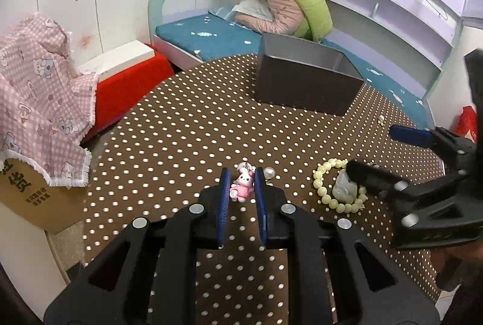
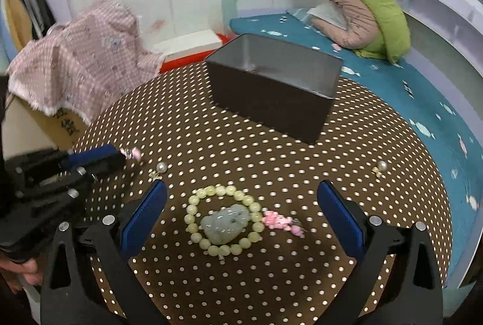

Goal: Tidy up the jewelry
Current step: 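Grasp the small pearl charm with the right tool beside the jade bracelet, then carry both charms over the black box and open both tools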

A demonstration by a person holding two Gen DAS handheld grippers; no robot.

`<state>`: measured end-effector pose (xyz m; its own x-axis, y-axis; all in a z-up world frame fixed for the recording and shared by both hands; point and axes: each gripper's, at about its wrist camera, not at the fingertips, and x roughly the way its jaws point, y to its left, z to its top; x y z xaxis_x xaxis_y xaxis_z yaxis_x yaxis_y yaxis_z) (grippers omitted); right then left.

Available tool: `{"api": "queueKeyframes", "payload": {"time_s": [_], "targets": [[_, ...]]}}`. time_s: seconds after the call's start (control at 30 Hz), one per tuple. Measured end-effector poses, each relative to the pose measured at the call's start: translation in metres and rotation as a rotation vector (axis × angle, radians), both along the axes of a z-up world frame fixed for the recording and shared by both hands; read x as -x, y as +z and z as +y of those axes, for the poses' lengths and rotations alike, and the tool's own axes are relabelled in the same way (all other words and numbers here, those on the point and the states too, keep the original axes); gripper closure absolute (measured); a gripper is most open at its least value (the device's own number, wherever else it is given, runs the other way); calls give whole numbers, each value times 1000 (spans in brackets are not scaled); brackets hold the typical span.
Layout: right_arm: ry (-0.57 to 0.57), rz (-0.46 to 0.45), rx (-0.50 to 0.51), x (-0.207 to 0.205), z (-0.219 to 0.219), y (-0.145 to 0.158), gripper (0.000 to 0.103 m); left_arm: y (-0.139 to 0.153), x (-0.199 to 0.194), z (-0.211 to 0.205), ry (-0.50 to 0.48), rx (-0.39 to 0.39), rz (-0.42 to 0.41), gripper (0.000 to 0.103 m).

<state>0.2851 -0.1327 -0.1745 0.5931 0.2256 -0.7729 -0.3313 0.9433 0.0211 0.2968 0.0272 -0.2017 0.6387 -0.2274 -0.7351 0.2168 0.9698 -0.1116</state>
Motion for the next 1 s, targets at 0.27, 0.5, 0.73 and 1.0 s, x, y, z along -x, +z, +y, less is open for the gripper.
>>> {"api": "queueKeyframes", "payload": {"time_s": [0.27, 0.5, 0.73, 1.0], "targets": [[151, 26, 21, -23, 49, -20, 13, 4, 9, 24, 78, -13, -3, 87], [215, 53, 6, -26, 66, -35, 58, 7, 14, 40, 127, -25, -10, 87], [244, 51, -25, -24, 71, -35, 80, 5, 15, 38, 131, -8, -4, 87], [247, 60, -33, -22, 68, -35, 88, 3, 16, 39, 130, -7, -5, 87]]}}
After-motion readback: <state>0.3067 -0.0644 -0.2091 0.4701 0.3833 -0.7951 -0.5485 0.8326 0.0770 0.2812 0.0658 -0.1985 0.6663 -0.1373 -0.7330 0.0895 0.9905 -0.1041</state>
